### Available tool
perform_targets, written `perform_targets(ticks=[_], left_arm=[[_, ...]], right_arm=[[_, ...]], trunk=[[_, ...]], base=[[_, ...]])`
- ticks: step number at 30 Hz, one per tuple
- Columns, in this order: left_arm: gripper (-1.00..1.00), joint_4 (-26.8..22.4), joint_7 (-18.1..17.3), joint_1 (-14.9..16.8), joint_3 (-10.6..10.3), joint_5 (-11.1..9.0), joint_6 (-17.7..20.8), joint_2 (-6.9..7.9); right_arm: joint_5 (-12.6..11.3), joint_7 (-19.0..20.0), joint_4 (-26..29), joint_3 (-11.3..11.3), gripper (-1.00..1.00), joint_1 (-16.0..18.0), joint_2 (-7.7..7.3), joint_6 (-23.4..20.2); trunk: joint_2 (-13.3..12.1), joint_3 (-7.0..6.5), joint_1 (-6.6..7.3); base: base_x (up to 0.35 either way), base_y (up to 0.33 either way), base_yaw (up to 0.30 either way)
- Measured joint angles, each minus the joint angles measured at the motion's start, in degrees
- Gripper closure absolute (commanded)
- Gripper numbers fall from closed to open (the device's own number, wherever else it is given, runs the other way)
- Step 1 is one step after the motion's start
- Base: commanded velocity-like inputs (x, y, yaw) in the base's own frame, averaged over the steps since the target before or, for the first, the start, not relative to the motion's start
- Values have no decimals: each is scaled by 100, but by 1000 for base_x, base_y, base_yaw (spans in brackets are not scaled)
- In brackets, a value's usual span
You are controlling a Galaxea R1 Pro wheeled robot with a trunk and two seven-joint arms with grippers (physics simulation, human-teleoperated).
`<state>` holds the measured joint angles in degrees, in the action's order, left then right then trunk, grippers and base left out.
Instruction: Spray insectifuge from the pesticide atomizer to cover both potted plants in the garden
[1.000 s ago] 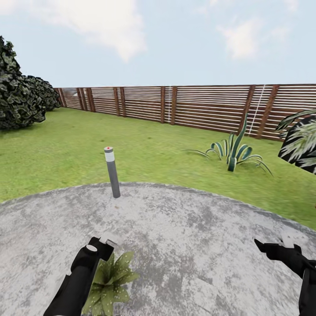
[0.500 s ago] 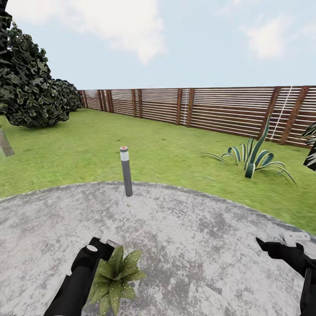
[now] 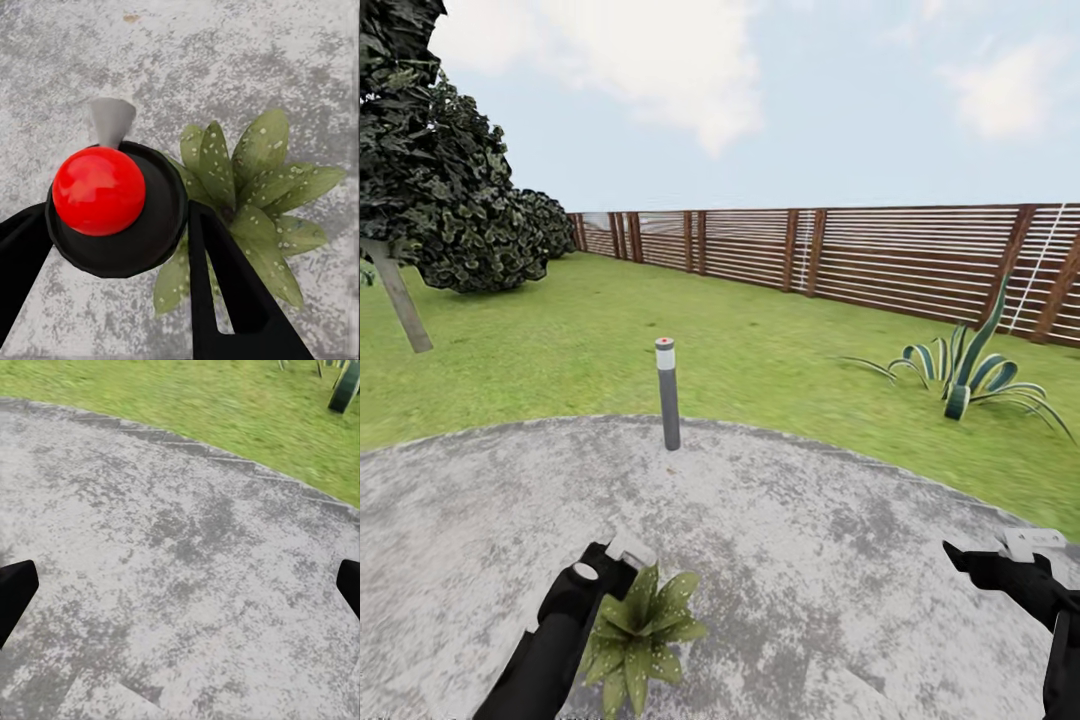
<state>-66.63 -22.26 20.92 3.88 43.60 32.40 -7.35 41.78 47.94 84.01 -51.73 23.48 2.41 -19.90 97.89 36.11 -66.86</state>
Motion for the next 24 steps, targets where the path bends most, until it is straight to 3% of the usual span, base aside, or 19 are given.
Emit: perform_targets(ticks=[3,5,18,19,20,24], left_arm=[[100,-2,5,-1,2,-329,-9,2],[100,-1,11,2,0,-442,-12,3],[100,-8,43,-3,71,-495,-8,4],[100,-8,47,-4,140,-491,-8,4],[100,-10,50,-5,340,-471,-12,5],[100,-264,55,-6,1281,-457,-17,13]], right_arm=[[-1,0,1,0,-100,0,0,-3],[0,0,1,0,-100,0,1,-3],[-1,1,2,0,-100,0,1,-4],[-1,1,2,0,-100,0,1,-5],[-3,1,2,0,-100,0,1,-3],[0,1,2,0,-100,0,1,-5]], trunk=[[0,-25,-1],[0,-41,-1],[-1,-149,-1],[-1,-157,-1],[-1,-165,-1],[-1,-198,-1]], base=[[-165,-212,99],[-202,-243,98],[-174,-292,90],[-161,-311,82],[-158,-313,82],[-154,-315,79]])
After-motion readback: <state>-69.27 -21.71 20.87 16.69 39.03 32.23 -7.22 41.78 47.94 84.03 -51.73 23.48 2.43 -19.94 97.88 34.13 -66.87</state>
